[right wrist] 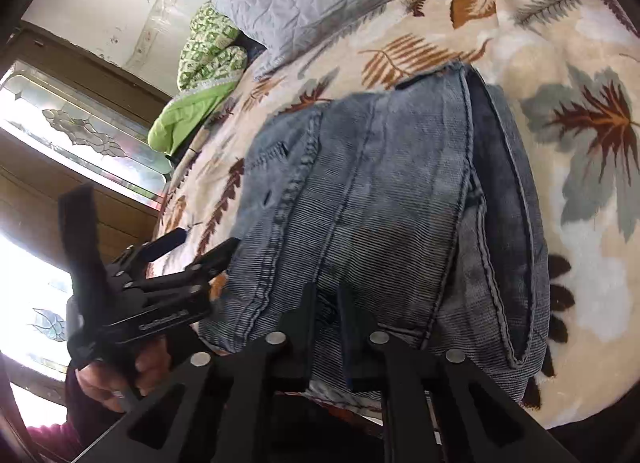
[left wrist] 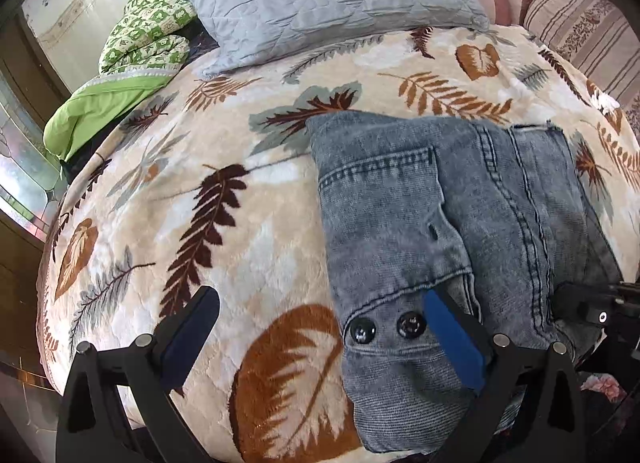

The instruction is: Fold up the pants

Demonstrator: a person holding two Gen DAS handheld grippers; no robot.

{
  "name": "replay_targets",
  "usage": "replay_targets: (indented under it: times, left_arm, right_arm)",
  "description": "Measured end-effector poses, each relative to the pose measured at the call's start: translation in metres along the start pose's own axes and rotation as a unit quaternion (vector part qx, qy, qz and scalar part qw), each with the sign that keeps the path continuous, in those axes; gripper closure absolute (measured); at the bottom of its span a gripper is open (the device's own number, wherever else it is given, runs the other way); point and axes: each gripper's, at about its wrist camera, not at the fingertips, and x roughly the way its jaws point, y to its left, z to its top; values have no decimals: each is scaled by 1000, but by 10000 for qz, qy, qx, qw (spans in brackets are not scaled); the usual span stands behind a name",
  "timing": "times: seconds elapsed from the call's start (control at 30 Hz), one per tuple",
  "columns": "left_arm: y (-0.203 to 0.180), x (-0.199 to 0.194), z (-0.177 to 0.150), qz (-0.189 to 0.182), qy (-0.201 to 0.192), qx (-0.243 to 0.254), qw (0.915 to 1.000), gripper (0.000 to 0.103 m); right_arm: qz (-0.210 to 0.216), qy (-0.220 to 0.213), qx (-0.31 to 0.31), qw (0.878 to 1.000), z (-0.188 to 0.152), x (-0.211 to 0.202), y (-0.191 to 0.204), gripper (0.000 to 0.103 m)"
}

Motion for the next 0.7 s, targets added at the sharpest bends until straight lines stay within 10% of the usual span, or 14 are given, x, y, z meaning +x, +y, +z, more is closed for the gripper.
replay_targets:
  times: [0.7]
  left_arm:
    - [-3,-56,-8,174,-698,145,9973,2]
  right_arm:
    - [158,-366,-234,9989,-19,3,-11,88]
